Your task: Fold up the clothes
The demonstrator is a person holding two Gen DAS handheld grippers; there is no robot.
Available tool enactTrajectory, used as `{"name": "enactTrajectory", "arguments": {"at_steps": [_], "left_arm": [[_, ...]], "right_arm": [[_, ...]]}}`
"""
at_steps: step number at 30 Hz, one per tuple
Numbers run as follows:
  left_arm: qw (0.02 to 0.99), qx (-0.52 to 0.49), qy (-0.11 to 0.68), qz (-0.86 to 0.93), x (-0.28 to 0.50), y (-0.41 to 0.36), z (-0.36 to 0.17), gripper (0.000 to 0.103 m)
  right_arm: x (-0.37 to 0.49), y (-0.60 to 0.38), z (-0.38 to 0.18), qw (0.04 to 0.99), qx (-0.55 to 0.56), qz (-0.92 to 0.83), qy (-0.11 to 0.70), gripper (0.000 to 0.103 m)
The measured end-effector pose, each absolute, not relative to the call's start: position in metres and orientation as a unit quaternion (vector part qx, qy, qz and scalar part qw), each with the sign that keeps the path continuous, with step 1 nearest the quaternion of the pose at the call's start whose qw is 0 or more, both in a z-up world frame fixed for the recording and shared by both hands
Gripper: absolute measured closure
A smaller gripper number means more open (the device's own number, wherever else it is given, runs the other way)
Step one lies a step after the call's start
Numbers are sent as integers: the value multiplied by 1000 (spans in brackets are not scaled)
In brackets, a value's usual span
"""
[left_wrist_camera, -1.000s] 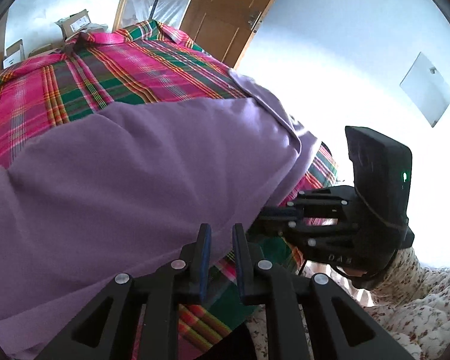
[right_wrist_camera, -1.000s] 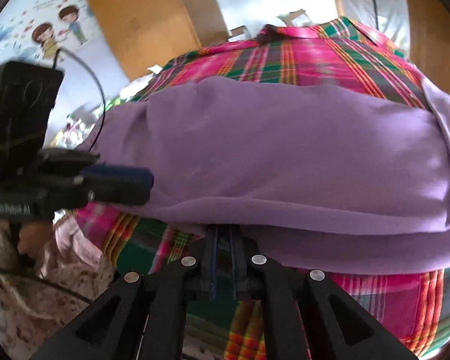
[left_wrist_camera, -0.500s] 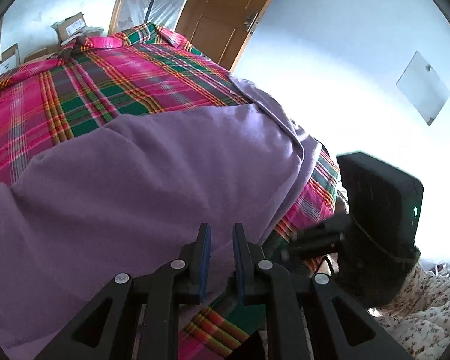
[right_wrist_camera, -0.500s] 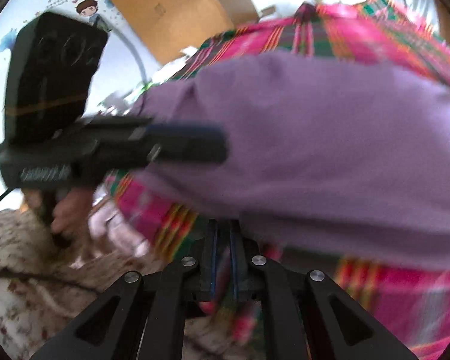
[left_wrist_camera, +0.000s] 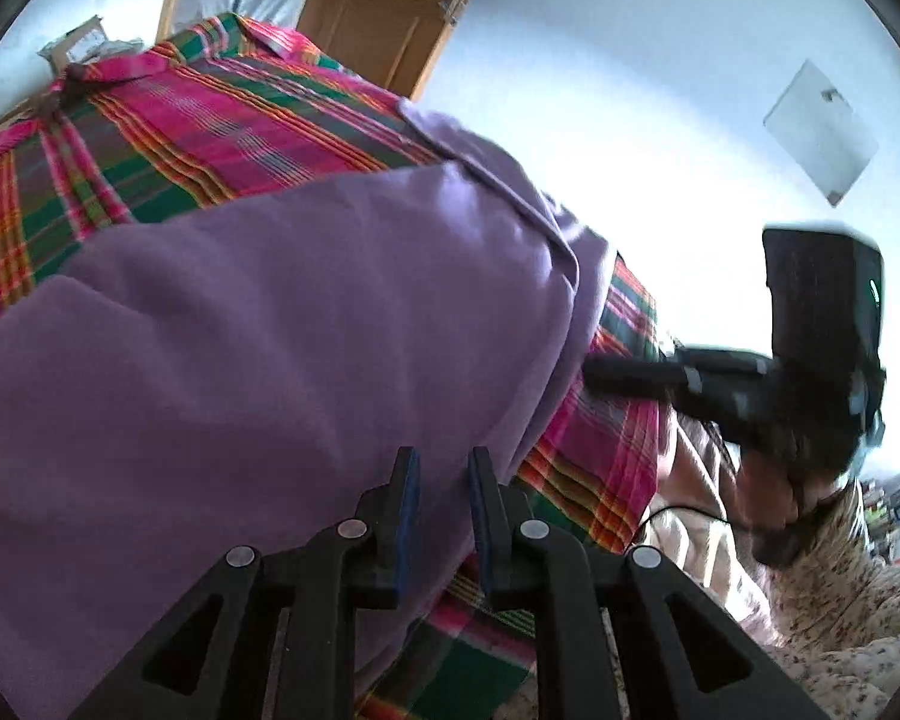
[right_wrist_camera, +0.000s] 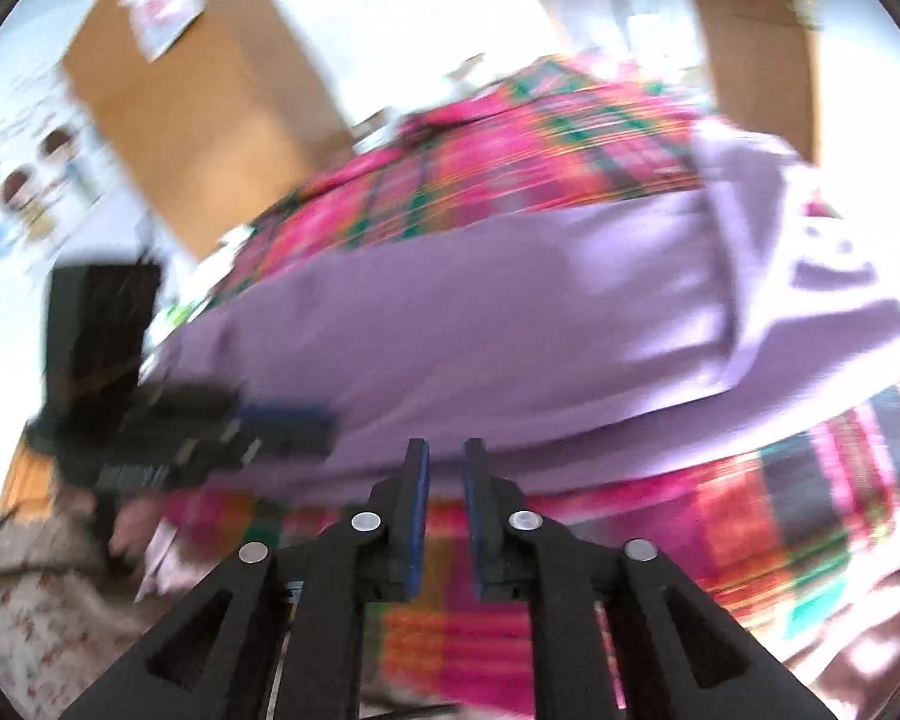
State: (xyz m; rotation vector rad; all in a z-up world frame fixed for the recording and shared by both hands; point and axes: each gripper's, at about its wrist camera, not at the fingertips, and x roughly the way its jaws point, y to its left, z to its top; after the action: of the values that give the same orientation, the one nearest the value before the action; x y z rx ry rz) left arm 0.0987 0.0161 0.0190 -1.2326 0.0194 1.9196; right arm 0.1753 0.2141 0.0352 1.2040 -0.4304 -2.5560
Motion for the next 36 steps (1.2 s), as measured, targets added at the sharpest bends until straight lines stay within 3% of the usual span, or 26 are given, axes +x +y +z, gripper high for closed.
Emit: {"name": "enactTrajectory", "arguments": {"at_steps": [5,10,20,23,36], "left_arm": [[424,-495,28,758,106,25,15,86],[434,-501,34,748,109,31,19,85],[428,-507,-3,748,82,43,22,84],[419,-518,-6,745,75,48,17,84],[402,-525,7,750,68,64,18,75]], "right_arm": [[162,242,16,117,437,-869,-201,88],[155,266,40,68,404,-899,-156,88],[68,294,53,-15,411,-911,-21,75],[38,294,46,-17,418,-908,-3,68],[-43,314,23,-58,475,-878,10,67]]}}
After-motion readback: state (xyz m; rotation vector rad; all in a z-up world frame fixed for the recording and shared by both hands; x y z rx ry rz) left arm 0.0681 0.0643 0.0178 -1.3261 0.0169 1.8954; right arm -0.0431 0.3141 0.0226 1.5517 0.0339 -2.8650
